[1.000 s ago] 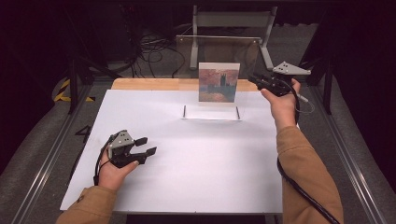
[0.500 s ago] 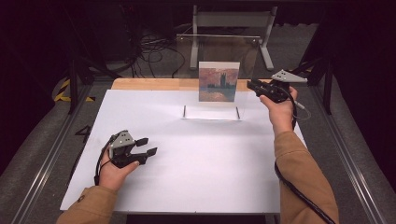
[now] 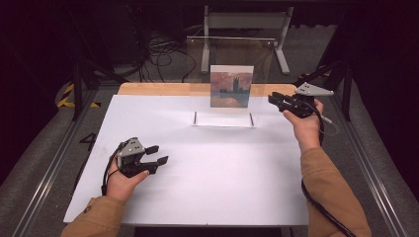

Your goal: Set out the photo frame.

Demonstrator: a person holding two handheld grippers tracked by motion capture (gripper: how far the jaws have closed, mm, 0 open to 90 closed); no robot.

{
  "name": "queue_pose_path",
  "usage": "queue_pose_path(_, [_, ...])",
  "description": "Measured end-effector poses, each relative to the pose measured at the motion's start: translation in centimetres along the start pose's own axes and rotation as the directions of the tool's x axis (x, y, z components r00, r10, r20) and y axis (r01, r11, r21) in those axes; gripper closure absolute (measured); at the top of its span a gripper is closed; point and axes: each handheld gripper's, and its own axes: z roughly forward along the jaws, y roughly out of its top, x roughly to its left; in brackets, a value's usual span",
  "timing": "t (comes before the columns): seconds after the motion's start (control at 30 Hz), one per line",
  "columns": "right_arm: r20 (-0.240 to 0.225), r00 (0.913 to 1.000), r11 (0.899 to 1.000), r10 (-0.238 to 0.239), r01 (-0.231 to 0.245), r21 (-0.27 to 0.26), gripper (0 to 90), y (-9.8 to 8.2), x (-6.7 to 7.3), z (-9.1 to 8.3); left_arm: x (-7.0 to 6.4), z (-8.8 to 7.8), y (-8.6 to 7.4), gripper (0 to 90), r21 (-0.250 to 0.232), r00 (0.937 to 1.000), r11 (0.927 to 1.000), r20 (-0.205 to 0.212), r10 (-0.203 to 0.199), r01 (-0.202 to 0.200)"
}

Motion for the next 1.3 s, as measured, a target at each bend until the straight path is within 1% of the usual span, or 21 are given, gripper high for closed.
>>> queue_pose_path(0.1, [-0.023, 0.9997, 1.000, -0.011, 0.011, -0.003, 70.4, 0.2, 0.3, -0.9, -0.1, 0.0, 0.3, 42.3, -0.004, 1.0000, 1.0000, 0.005, -0.003, 0.003])
queue_pose_path(0.13, [-0.034, 0.9994, 1.000, -0.011, 0.011, 0.001, 68.1, 0.3, 0.4, -1.2, -0.1, 0.0, 0.4, 42.2, -0.007, 1.0000, 1.0000, 0.008, 0.002, -0.002])
queue_pose_path(0.23, [-0.048, 0.9976, 0.999, -0.051, 0.052, 0.015, 63.9, 0.8, 0.8, -2.3, -0.2, -0.2, 0.7, 42.1, -0.012, 0.9998, 0.9999, 0.016, 0.009, -0.009])
queue_pose_path(0.27, [-0.050, 0.9968, 0.998, -0.062, 0.063, 0.014, 62.1, 0.9, 0.9, -2.7, -0.2, -0.2, 0.8, 41.9, -0.018, 0.9998, 0.9998, 0.021, 0.006, -0.006])
queue_pose_path(0.3, [-0.053, 0.9964, 0.998, -0.066, 0.067, 0.017, 60.5, 1.1, 1.0, -3.2, -0.2, -0.3, 0.9, 41.7, -0.017, 0.9997, 0.9998, 0.018, 0.014, -0.014])
queue_pose_path(0.43, [-0.082, 0.9932, 0.997, -0.083, 0.083, -0.007, 55.2, 1.3, 1.5, -5.4, -0.3, -0.6, 1.0, 41.2, -0.021, 0.9992, 0.9997, 0.037, 0.013, -0.012])
queue_pose_path(0.5, [-0.077, 0.9928, 0.996, -0.092, 0.093, 0.014, 54.2, 1.3, 1.8, -6.6, -0.6, -0.9, 1.1, 41.0, -0.020, 0.9989, 0.9997, 0.045, 0.016, -0.015])
queue_pose_path(0.53, [-0.077, 0.9928, 0.996, -0.092, 0.093, 0.014, 54.2, 1.3, 1.8, -6.6, -0.6, -0.9, 1.1, 41.0, -0.020, 0.9989, 0.9997, 0.045, 0.016, -0.015])
queue_pose_path(0.57, [-0.086, 0.9926, 0.996, -0.086, 0.088, 0.020, 53.1, 1.2, 2.0, -7.3, -0.6, -1.0, 1.1, 41.0, -0.022, 0.9989, 0.9996, 0.044, 0.018, -0.017])
queue_pose_path(0.6, [-0.092, 0.9924, 0.996, -0.082, 0.085, 0.022, 49.2, 0.9, 2.1, -8.4, -0.7, -1.1, 1.1, 40.8, -0.019, 0.9987, 0.9996, 0.047, 0.022, -0.021])
queue_pose_path(0.73, [-0.098, 0.9936, 0.998, -0.056, 0.058, 0.019, 41.9, 0.5, 2.3, -9.9, -0.8, -1.4, 1.0, 40.5, -0.020, 0.9985, 0.9996, 0.049, 0.024, -0.023])
queue_pose_path(0.8, [-0.078, 0.9954, 0.998, -0.056, 0.058, 0.021, 37.7, 0.1, 2.5, -10.9, -0.9, -1.6, 1.0, 40.2, -0.019, 0.9985, 0.9996, 0.048, 0.024, -0.023])
queue_pose_path(0.83, [-0.071, 0.9965, 0.999, -0.045, 0.046, 0.018, 34.4, -0.3, 2.6, -11.8, -0.9, -1.8, 1.0, 39.9, -0.023, 0.9989, 0.9995, 0.042, 0.022, -0.021])
queue_pose_path(0.97, [-0.053, 0.9981, 0.999, -0.032, 0.033, 0.016, 32.0, -1.3, 3.0, -13.2, -0.7, -2.2, 0.8, 39.4, -0.026, 0.9991, 0.9995, 0.040, 0.016, -0.015])
queue_pose_path(1.0, [-0.048, 0.9983, 0.999, -0.034, 0.035, 0.021, 31.8, -1.6, 3.1, -13.6, -0.7, -2.2, 0.7, 39.4, -0.027, 0.9989, 0.9996, 0.047, 0.005, -0.004])
queue_pose_path(1.03, [-0.044, 0.9983, 0.999, -0.040, 0.041, 0.024, 31.6, -1.9, 3.3, -13.9, -0.6, -2.4, 0.7, 39.4, -0.029, 0.9991, 0.9995, 0.040, 0.013, -0.012])
queue_pose_path(1.1, [-0.036, 0.9981, 0.998, -0.050, 0.051, 0.038, 30.7, -2.6, 3.7, -14.5, -0.6, -2.5, 0.6, 39.4, -0.032, 0.9990, 0.9995, 0.045, 0.004, -0.002])
queue_pose_path(1.17, [-0.039, 0.9980, 0.998, -0.050, 0.051, 0.043, 30.0, -3.3, 4.0, -14.9, -0.5, -2.8, 0.6, 39.4, -0.033, 0.9992, 0.9994, 0.038, 0.011, -0.009])
queue_pose_path(1.2, [-0.043, 0.9981, 0.998, -0.045, 0.047, 0.043, 29.9, -3.6, 4.1, -15.2, -0.6, -2.8, 0.5, 39.3, -0.037, 0.9991, 0.9993, 0.042, 0.001, 0.000])
queue_pose_path(1.23, [-0.046, 0.9981, 0.998, -0.040, 0.043, 0.047, 29.7, -3.9, 4.2, -15.3, -0.5, -3.0, 0.5, 39.2, -0.035, 0.9991, 0.9993, 0.041, 0.010, -0.008])
queue_pose_path(1.3, [-0.046, 0.9978, 0.996, -0.049, 0.052, 0.075, 29.2, -4.6, 4.5, -15.5, -0.5, -3.2, 0.4, 39.0, -0.038, 0.9990, 0.9993, 0.045, 0.008, -0.006])
